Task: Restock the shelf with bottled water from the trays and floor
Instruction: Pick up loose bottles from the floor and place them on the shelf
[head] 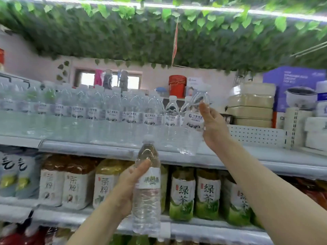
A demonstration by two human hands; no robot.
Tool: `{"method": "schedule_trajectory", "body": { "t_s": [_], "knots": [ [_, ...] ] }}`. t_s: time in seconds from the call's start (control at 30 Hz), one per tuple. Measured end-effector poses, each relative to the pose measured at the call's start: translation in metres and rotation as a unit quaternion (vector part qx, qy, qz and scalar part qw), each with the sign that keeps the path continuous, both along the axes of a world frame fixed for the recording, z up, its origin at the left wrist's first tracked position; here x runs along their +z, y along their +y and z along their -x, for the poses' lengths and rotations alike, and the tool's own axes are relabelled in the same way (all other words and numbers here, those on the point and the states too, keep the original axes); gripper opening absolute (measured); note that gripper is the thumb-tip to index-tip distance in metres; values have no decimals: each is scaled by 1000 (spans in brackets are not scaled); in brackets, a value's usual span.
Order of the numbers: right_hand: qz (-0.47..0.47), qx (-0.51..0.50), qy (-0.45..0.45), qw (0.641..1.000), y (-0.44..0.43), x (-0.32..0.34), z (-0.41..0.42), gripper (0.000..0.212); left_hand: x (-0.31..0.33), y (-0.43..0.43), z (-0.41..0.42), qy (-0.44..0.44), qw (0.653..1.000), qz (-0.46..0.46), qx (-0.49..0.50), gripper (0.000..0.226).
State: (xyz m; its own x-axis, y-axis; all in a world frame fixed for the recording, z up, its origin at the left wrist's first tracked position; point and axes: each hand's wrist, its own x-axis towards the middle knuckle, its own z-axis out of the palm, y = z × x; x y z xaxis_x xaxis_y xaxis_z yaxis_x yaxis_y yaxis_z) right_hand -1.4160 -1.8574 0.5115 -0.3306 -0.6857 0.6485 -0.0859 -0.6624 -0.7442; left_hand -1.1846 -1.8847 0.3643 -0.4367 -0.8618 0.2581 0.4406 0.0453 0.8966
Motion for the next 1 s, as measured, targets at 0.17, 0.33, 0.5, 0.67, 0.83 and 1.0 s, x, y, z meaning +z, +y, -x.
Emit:
{"method": "schedule_trajectory", "body": {
  "t_s": [0.17, 0.33, 0.5, 0.67, 0.83, 1.0],
  "knots": [
    [5, -17, -15, 1000, -51, 11, -25, 112, 13, -39, -18, 23, 998, -3, -57, 90],
    [3, -32, -23, 999, -76, 10, -42, 93, 21, -56, -21, 16, 997, -5, -69, 89],
    [-16, -30, -16, 999, -101, 13, -39, 56, 28, -65, -19, 16, 996, -10, -88, 100],
    [-21, -31, 17, 999, -115, 7, -40, 61, 33, -69, -19, 16, 994, 15, -107, 105],
    [-28, -145, 80, 986, -135, 2, -33, 51, 39, -73, -19, 16, 993, 36, -108, 107],
    [-53, -228, 135, 963, -134, 7, -27, 59, 38, -76, -16, 27, 995, 23, -92, 116]
  ]
}}
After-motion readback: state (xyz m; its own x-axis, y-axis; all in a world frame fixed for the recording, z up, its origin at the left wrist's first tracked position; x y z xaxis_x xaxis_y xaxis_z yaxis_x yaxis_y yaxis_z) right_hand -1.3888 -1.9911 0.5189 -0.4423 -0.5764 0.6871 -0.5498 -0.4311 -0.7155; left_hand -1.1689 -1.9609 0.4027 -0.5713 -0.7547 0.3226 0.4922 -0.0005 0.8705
